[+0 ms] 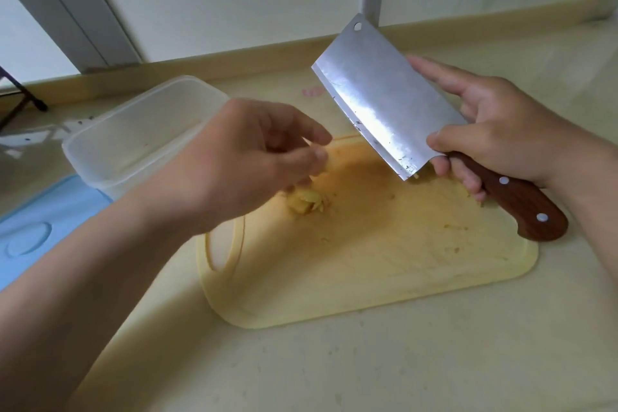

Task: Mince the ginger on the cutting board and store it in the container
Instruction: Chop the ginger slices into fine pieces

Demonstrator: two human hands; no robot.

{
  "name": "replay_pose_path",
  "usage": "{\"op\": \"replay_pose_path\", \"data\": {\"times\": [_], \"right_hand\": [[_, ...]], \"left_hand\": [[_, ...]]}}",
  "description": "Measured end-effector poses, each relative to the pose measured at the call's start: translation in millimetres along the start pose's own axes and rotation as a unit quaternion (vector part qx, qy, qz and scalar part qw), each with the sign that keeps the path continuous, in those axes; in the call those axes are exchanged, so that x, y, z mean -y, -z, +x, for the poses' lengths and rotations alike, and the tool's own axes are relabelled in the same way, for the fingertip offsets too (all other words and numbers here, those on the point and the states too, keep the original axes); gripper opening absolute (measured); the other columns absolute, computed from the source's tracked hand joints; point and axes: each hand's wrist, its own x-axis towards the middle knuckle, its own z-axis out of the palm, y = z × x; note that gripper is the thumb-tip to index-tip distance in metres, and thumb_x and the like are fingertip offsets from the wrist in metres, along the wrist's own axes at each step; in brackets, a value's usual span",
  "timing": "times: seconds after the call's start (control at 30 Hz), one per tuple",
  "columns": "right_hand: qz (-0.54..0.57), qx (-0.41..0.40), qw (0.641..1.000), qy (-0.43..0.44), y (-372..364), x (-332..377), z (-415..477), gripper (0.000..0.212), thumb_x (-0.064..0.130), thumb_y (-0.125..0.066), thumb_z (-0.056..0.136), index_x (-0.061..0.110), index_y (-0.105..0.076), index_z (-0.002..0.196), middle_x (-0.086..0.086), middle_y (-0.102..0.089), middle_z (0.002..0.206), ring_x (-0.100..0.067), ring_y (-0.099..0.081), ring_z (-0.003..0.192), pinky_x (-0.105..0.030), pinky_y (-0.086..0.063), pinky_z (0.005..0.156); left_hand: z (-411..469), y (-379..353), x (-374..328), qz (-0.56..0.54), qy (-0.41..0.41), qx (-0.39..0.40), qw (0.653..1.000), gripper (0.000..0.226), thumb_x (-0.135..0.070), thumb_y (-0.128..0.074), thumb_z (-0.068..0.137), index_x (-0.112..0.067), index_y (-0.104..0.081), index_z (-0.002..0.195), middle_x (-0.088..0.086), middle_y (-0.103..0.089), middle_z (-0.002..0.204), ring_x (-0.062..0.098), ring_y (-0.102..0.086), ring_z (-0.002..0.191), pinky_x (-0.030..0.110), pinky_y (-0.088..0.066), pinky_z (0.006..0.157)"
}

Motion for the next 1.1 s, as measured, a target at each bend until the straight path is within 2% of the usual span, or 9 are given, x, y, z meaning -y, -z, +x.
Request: {"op": "replay_pose_path", "data": {"times": [0.13, 0.23, 0.27, 0.33, 0.43, 0.57, 0.73, 0.9, 1.1], "right_hand": [[0.000, -0.009, 1.000, 0.009, 2, -1, 0, 0.094, -0.010, -0.051, 0.096, 0.065, -0.032, 0.149, -0.010, -0.061, 0.051, -0.034, -0.051, 0.046, -0.041, -0.051, 0.044], [0.002, -0.007, 1.000, 0.016, 3, -1, -1, 0.094, -0.011, -0.050, 0.095, 0.061, -0.030, 0.152, -0.009, -0.061, 0.052, -0.034, -0.051, 0.047, -0.039, -0.050, 0.043], [0.003, -0.005, 1.000, 0.016, 3, -1, -1, 0.094, -0.011, -0.050, 0.095, 0.062, -0.030, 0.152, -0.008, -0.060, 0.051, -0.036, -0.051, 0.049, -0.040, -0.050, 0.044], [0.000, -0.004, 1.000, 0.016, 4, -1, -1, 0.095, -0.011, -0.049, 0.094, 0.066, -0.029, 0.148, -0.007, -0.059, 0.049, -0.040, -0.052, 0.053, -0.043, -0.052, 0.046], [-0.007, -0.004, 1.000, 0.014, 6, -1, -3, 0.096, -0.010, -0.049, 0.094, 0.065, -0.028, 0.149, -0.008, -0.061, 0.051, -0.038, -0.052, 0.052, -0.046, -0.054, 0.047], [-0.024, -0.005, 1.000, 0.012, 5, -2, -4, 0.097, -0.010, -0.049, 0.092, 0.072, -0.029, 0.141, -0.011, -0.063, 0.055, -0.032, -0.051, 0.042, -0.042, -0.054, 0.045], [-0.026, -0.009, 1.000, 0.014, 4, -3, -3, 0.095, -0.008, -0.051, 0.092, 0.062, -0.030, 0.152, -0.012, -0.064, 0.059, -0.030, -0.051, 0.040, -0.038, -0.052, 0.044], [-0.040, -0.008, 0.999, 0.006, 3, -1, -5, 0.094, -0.008, -0.050, 0.092, 0.061, -0.030, 0.153, -0.006, -0.060, 0.050, -0.039, -0.053, 0.049, -0.040, -0.053, 0.044], [-0.069, 0.007, 0.997, -0.021, 2, 2, -15, 0.093, -0.009, -0.048, 0.093, 0.062, -0.033, 0.152, -0.005, -0.059, 0.049, -0.039, -0.055, 0.053, -0.039, -0.052, 0.044]], "left_hand": [[-9, -25, 2, -0.061, 0.048, 0.071, 0.994, 0.014, -0.011, -0.077, 0.084, -0.010, -0.068, 0.093, 0.007, -0.074, 0.075, 0.019, -0.068, 0.067, 0.033, -0.052, 0.064], [-15, -40, 1, -0.046, 0.037, 0.114, 0.992, 0.011, -0.011, -0.079, 0.084, -0.012, -0.073, 0.093, 0.004, -0.076, 0.081, 0.018, -0.071, 0.073, 0.034, -0.059, 0.071], [-17, -43, 2, -0.005, 0.012, 0.111, 0.994, 0.011, -0.012, -0.078, 0.085, -0.015, -0.075, 0.094, -0.001, -0.076, 0.083, 0.014, -0.072, 0.075, 0.029, -0.059, 0.075], [-18, -48, 4, 0.123, -0.072, 0.061, 0.988, 0.013, -0.013, -0.076, 0.086, -0.020, -0.077, 0.097, -0.013, -0.072, 0.083, 0.006, -0.069, 0.076, 0.016, -0.053, 0.070], [-19, -47, 6, 0.215, -0.172, 0.047, 0.960, 0.011, -0.015, -0.072, 0.082, -0.020, -0.076, 0.091, -0.013, -0.066, 0.084, 0.005, -0.062, 0.072, 0.009, -0.045, 0.062], [-23, -49, 15, 0.291, -0.238, 0.094, 0.922, 0.014, -0.012, -0.068, 0.076, -0.017, -0.075, 0.087, -0.005, -0.066, 0.087, 0.005, -0.051, 0.069, 0.016, -0.043, 0.062], [-20, -57, 24, 0.266, -0.268, 0.068, 0.923, 0.008, -0.015, -0.070, 0.084, -0.014, -0.077, 0.087, -0.002, -0.067, 0.088, 0.005, -0.054, 0.072, 0.024, -0.047, 0.067], [-22, -79, 29, 0.263, -0.295, 0.002, 0.919, 0.009, -0.015, -0.069, 0.089, -0.010, -0.076, 0.087, 0.003, -0.066, 0.088, 0.023, -0.060, 0.072, 0.034, -0.051, 0.065], [-32, -74, 36, 0.297, -0.328, 0.010, 0.896, 0.021, -0.022, -0.062, 0.097, -0.008, -0.077, 0.098, 0.007, -0.061, 0.093, 0.025, -0.054, 0.073, 0.033, -0.047, 0.071]]}}
